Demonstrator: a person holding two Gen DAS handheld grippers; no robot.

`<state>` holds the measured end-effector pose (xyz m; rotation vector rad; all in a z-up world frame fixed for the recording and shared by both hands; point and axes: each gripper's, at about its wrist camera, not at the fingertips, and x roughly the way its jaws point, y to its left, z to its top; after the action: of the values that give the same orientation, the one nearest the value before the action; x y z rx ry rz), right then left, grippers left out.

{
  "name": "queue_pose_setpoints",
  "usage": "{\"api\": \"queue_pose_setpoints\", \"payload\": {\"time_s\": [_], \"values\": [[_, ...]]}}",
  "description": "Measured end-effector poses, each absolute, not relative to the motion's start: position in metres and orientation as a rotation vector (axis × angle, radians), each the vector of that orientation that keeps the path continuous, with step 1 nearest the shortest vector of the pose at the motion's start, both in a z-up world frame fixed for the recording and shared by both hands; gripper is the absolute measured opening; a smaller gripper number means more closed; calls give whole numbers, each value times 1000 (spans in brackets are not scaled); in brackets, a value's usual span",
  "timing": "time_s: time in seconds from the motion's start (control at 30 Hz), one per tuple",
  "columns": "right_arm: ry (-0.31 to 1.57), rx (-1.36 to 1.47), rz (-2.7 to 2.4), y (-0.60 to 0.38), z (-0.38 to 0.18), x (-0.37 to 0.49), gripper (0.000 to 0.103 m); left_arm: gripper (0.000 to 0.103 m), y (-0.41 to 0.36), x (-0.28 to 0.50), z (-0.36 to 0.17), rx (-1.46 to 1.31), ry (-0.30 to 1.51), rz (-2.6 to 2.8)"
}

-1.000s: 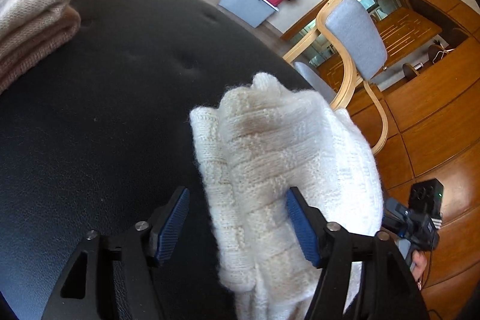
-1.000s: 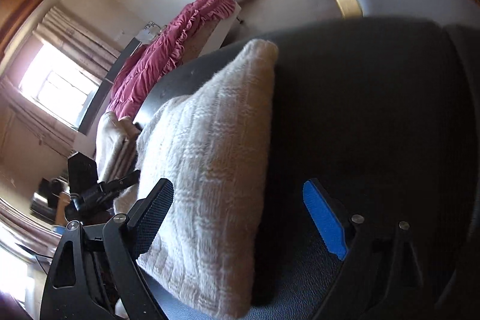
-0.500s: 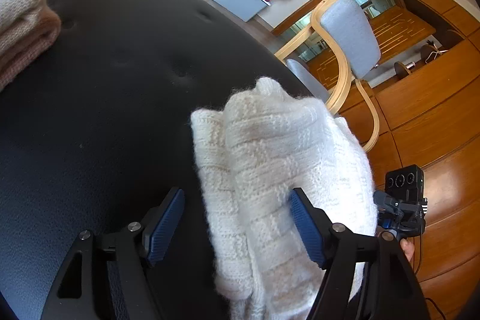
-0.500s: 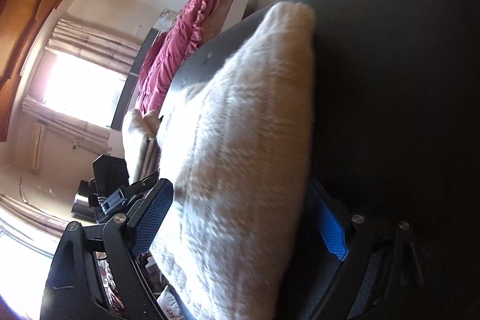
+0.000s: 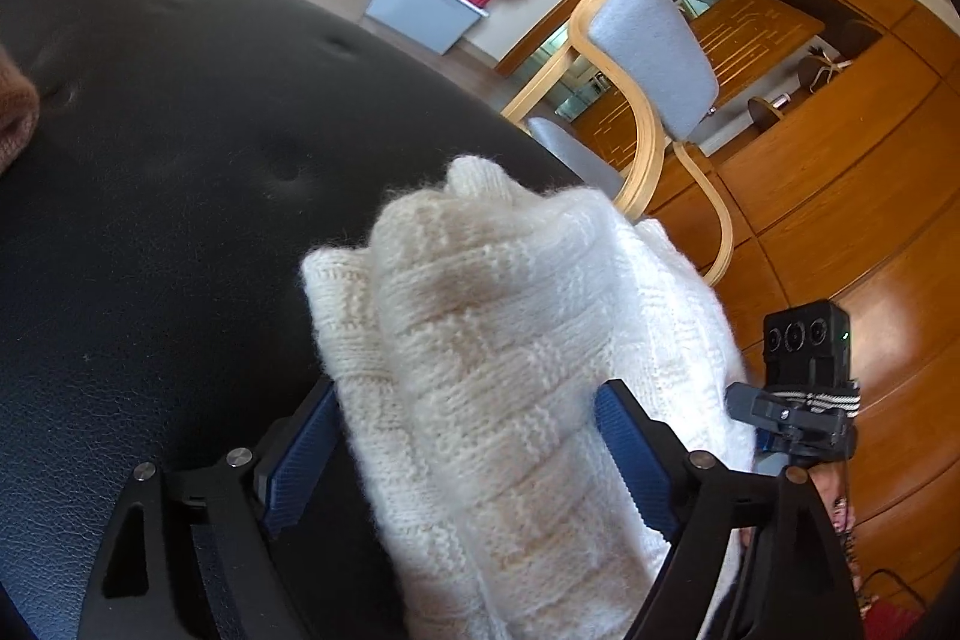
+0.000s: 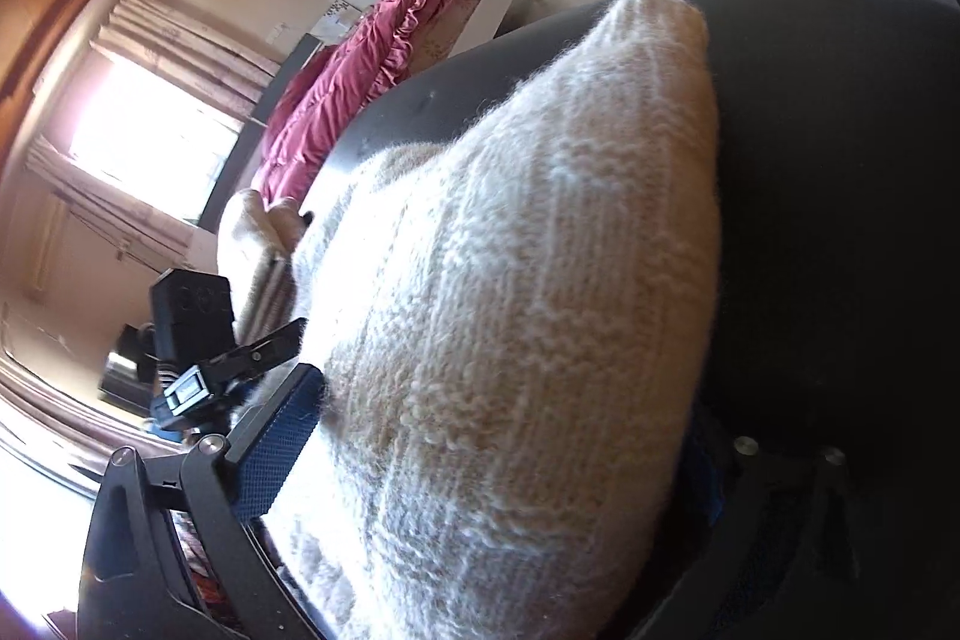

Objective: Fold clothes
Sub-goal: 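Lift the folded cream sweater off the ottoman with both tools, then carry the held sweater with both tools over the pink folded stack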

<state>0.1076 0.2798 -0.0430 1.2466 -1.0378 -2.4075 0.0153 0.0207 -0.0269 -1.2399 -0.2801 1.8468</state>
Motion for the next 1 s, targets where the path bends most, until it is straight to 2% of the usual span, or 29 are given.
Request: {"api": "queue_pose_setpoints", "payload": {"time_s": [0.1, 0.13, 0.17, 0.27, 0.33, 0.43, 0.5, 0.7, 0.87, 1.0], "values": [[-1041, 1237, -2407, 282, -44, 109, 103, 83, 27, 17, -28, -1214, -278, 1855], [-1045, 1231, -2404, 283, -44, 110, 103, 73, 25, 17, -31, -1223, -316, 1820], [-1035, 1227, -2406, 281, -44, 109, 103, 58, 24, 17, -33, -1232, -354, 1785], [-955, 1232, -2448, 273, -42, 107, 102, 51, 20, 20, -38, -1224, -423, 1756], [-895, 1214, -2502, 266, -40, 107, 93, 47, 18, 25, -35, -1200, -413, 1781], [-917, 1152, -2519, 268, -37, 110, 81, 39, 19, 36, -24, -1131, -381, 1834], [-921, 1113, -2526, 269, -33, 112, 74, 37, 20, 46, -15, -1068, -341, 1879], [-894, 1031, -2517, 261, -15, 124, 68, 36, 15, 73, 12, -902, -355, 1909], [-875, 950, -2465, 243, 16, 118, 68, 36, -12, 86, 41, -798, -405, 1937], [-775, 888, -2419, 211, 50, 101, 68, 36, -50, 83, 73, -705, -448, 2019]]}}
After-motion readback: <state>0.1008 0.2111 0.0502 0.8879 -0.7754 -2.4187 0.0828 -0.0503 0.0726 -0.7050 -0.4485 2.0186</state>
